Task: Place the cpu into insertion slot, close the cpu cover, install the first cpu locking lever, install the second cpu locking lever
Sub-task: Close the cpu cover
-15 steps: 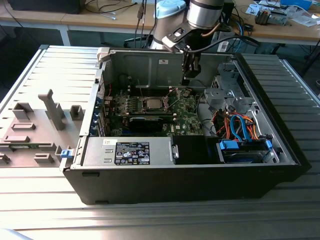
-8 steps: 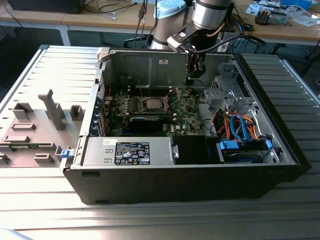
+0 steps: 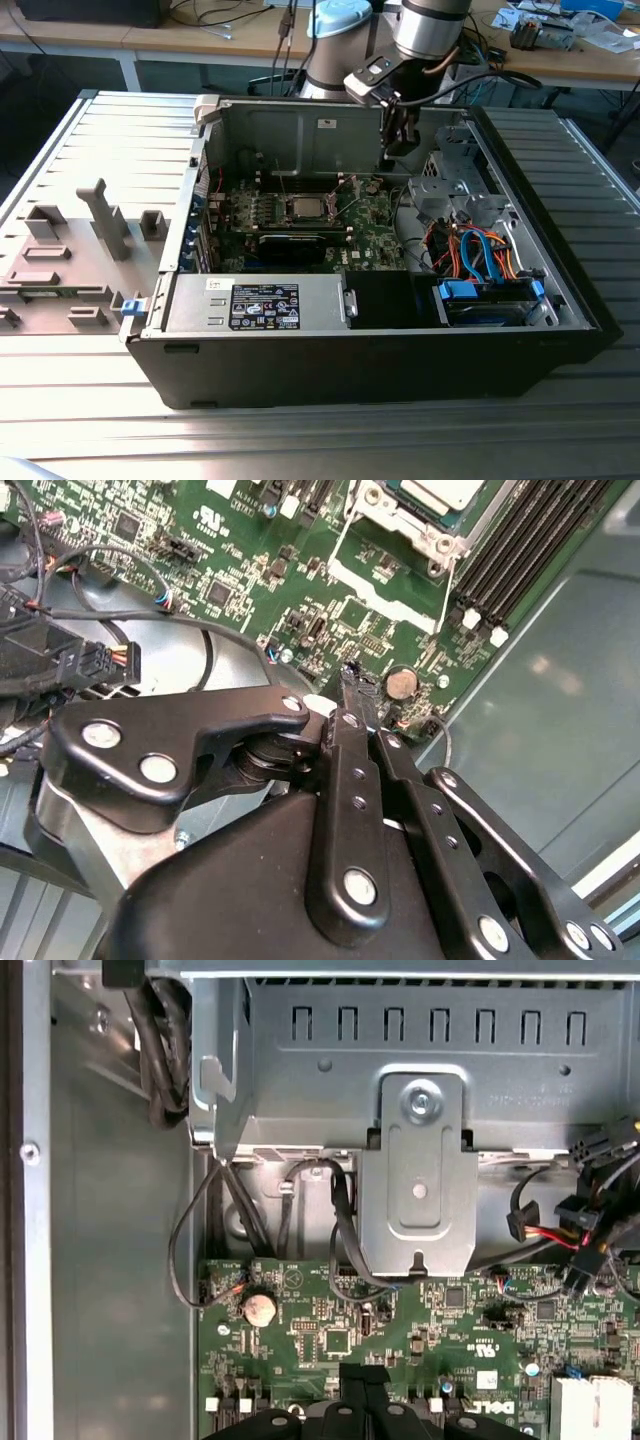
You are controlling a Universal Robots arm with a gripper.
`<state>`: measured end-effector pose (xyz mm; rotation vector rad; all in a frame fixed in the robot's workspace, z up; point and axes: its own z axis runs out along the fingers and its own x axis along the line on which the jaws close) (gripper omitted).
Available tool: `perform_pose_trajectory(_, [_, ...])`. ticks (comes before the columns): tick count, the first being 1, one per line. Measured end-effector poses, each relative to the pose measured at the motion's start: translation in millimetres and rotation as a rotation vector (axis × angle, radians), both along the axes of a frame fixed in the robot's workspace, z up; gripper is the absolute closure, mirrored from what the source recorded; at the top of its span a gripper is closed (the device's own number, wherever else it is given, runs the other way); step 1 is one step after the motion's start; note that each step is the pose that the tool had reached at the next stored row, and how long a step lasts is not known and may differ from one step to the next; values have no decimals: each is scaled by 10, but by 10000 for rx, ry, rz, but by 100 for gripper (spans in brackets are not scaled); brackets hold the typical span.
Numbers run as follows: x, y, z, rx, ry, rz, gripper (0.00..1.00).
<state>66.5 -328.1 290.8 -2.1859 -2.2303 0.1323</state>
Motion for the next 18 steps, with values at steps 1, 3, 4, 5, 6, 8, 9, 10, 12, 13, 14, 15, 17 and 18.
perform_pose_trajectory(1, [12, 0, 0, 1, 0, 0, 89])
perform_pose_trajectory(3, [48, 0, 0, 1, 0, 1, 89])
perform_pose_trajectory(4, [71, 0, 0, 0, 0, 0, 89])
perform_pose_trajectory(5, [105, 0, 0, 0, 1, 0, 89])
perform_pose_trajectory(6, [124, 0, 0, 1, 1, 0, 89])
perform_pose_trajectory(8, [135, 1, -4, 1, 2, 1, 89])
perform_pose_trajectory(9, [135, 0, -9, 1, 2, 0, 89])
perform_pose_trajectory(10, [121, 0, -13, 1, 3, -1, 89])
perform_pose_trajectory(12, [90, -1, -14, 54, 2, 0, 89])
perform_pose_trajectory(13, [77, 0, -15, 115, 2, 0, 89])
perform_pose_trajectory(14, [67, 0, -15, 158, 2, 0, 89])
perform_pose_trajectory(15, [57, 0, -14, 207, 2, 0, 89])
perform_pose_trajectory(17, [52, 1, -15, 229, 2, 1, 89])
perform_pose_trajectory(18, [52, 0, -15, 228, 2, 1, 89])
